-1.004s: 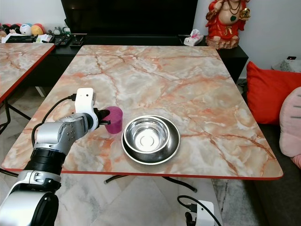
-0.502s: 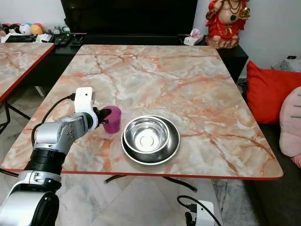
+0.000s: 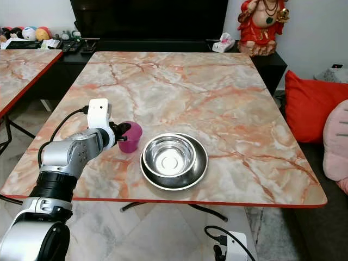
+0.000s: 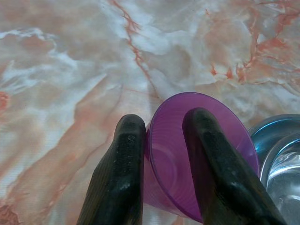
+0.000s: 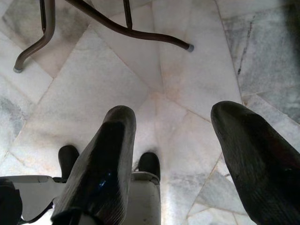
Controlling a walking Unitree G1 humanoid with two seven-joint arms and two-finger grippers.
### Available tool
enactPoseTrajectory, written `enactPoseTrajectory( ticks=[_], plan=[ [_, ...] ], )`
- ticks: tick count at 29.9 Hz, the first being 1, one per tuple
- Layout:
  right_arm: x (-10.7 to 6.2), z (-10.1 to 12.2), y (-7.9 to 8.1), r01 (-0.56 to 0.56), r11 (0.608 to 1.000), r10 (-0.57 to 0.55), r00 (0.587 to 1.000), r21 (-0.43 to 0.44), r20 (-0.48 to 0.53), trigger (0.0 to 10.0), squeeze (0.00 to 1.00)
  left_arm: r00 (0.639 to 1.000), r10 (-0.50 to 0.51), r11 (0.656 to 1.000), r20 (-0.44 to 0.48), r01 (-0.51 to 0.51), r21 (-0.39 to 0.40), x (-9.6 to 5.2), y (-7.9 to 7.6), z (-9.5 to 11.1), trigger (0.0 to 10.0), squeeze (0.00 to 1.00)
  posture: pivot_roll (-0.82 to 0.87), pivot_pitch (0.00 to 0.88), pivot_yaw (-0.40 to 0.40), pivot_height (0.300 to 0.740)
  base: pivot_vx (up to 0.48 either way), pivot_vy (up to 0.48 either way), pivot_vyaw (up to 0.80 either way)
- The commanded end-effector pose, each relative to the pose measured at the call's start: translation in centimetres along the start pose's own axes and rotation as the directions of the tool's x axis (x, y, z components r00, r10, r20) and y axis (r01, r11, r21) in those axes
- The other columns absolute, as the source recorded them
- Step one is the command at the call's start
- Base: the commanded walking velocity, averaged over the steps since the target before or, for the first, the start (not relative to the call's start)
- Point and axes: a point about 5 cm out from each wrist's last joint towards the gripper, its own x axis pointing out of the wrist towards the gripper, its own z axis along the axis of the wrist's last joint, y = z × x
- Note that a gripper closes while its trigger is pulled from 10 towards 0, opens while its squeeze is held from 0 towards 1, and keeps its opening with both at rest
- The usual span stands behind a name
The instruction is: Setting the table
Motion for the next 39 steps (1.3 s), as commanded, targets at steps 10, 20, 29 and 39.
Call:
enactPoseTrajectory(
  ticks=[10,20,29,39],
  plan=[
    [0.0,-0.3,0.1,-0.007,1.0,0.006,1.0,-0.008,-0.016,10.0,0.0,0.999,0.023,1.0,-0.045,-0.024,-0.012,0.2,0.6,-1.2,10.0,0.0,-0.02,0.022,0.014,0.74,0.0,0.0,0.0],
    [0.0,-0.3,0.2,-0.01,1.0,0.01,1.0,-0.01,-0.016,10.0,0.0,0.997,0.019,1.0,-0.073,-0.02,-0.017,0.2,0.6,-2.0,10.0,0.0,-0.02,0.024,0.012,0.74,0.0,0.0,0.0],
    [0.0,-0.2,0.2,-0.012,1.0,0.011,1.0,-0.011,-0.015,10.0,0.0,0.998,0.022,0.999,0.063,-0.025,0.046,-0.2,0.2,0.5,10.0,0.0,-0.02,0.022,0.012,0.74,0.0,0.0,0.0],
    [0.0,-0.3,0.3,-0.011,1.0,0.011,1.0,-0.009,-0.015,10.0,0.0,0.977,-0.032,0.997,0.213,0.016,0.077,-0.8,-0.4,2.1,10.0,0.0,-0.02,0.023,0.013,0.74,0.0,0.0,0.0]
  ],
)
